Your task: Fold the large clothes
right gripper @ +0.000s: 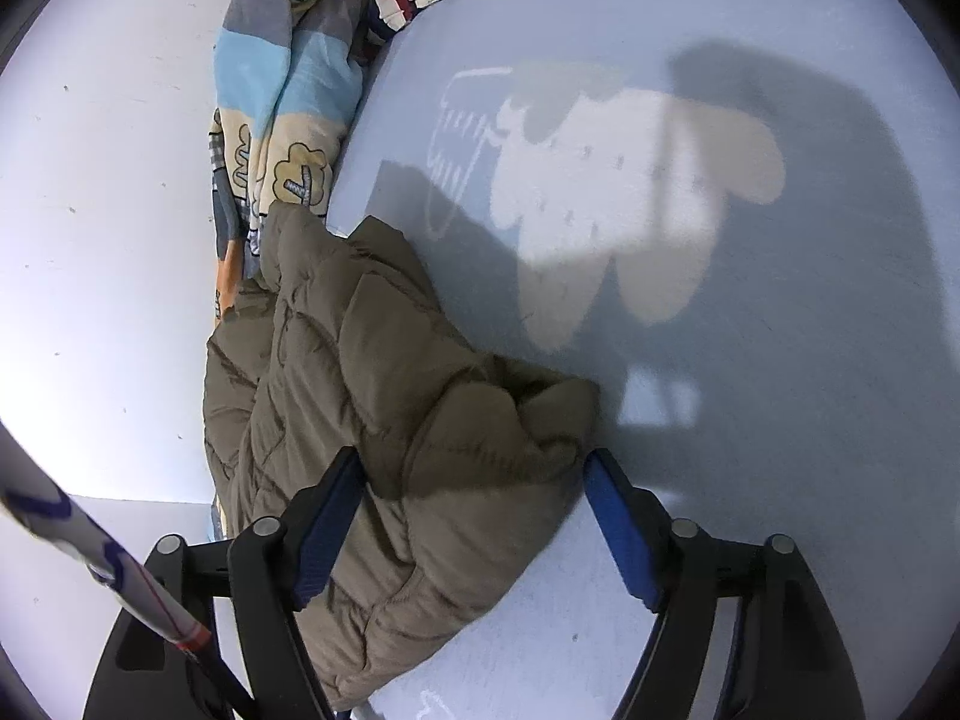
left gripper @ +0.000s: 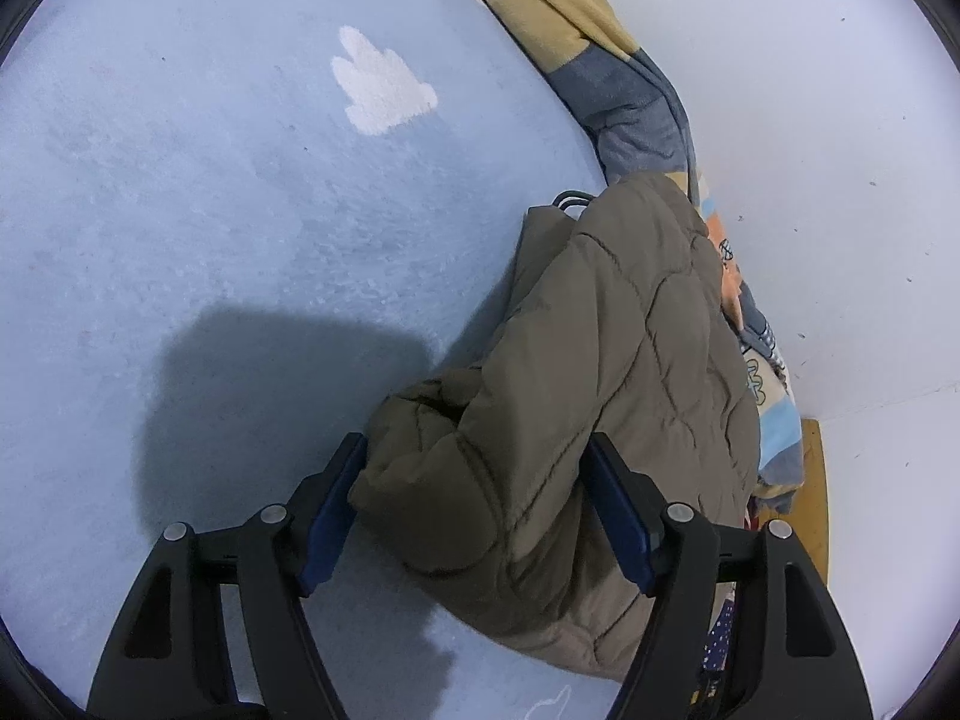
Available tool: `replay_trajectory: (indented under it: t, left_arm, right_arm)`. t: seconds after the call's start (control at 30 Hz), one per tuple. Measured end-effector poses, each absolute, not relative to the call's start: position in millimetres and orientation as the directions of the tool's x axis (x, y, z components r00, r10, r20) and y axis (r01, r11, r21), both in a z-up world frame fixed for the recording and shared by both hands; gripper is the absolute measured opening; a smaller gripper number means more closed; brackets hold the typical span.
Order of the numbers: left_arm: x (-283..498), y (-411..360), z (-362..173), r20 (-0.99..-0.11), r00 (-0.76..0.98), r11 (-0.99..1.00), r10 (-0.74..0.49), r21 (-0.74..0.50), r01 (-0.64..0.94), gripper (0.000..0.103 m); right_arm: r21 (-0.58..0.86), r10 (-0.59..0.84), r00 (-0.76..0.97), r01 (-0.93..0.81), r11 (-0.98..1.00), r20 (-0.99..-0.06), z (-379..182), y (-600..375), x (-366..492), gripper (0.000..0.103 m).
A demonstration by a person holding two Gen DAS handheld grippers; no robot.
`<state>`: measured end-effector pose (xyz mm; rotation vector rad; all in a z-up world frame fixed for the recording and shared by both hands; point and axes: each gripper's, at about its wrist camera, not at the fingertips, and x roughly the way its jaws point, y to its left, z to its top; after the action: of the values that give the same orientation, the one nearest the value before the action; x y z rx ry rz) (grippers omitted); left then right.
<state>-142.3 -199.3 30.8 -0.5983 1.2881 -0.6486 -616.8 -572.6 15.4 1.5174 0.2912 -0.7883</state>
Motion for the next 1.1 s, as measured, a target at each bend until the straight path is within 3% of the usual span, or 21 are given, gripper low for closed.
replay_trajectory:
  t: [0.1, 0.13, 0.27, 0.37, 0.67, 1.1]
  left_arm:
    - [-141, -200, 29, -0.661, 0.157, 0.679, -0.734, -0.724, 0.122, 0.073]
    - [-141, -201, 31, -0.659, 0.162, 0.678, -0.734, -0.723, 0.132, 0.072]
    - [-147, -213, 55, -0.698, 0.215, 0.729, -0.683, -0.635, 0.255, 0.049]
    - [-157, -226, 77, -0.726, 0.272, 0.767, -0.632, -0.534, 0.357, 0.039]
    - [-173, -228, 117, -0.697, 0.354, 0.766, -0.623, -0.451, 0.458, 0.035]
    - [-180, -216, 150, -0.662, 0.370, 0.747, -0.652, -0.477, 0.463, 0.034]
  right_arm:
    - [0.798, -0.259, 0.757, 0.590, -0.124, -0.600, 7, -578, -610, 0.084]
    - [0.803, -0.249, 0.766, 0.585, -0.116, -0.593, 5, -580, -607, 0.080]
    - [0.765, -0.264, 0.733, 0.643, -0.032, -0.627, 20, -580, -598, 0.047]
    - [0.674, -0.307, 0.663, 0.734, 0.085, -0.683, 45, -573, -584, 0.039]
    - [0.515, -0.419, 0.584, 0.811, 0.276, -0.695, 99, -550, -566, 0.032]
    - [0.499, -0.446, 0.609, 0.793, 0.348, -0.656, 139, -536, -565, 0.031]
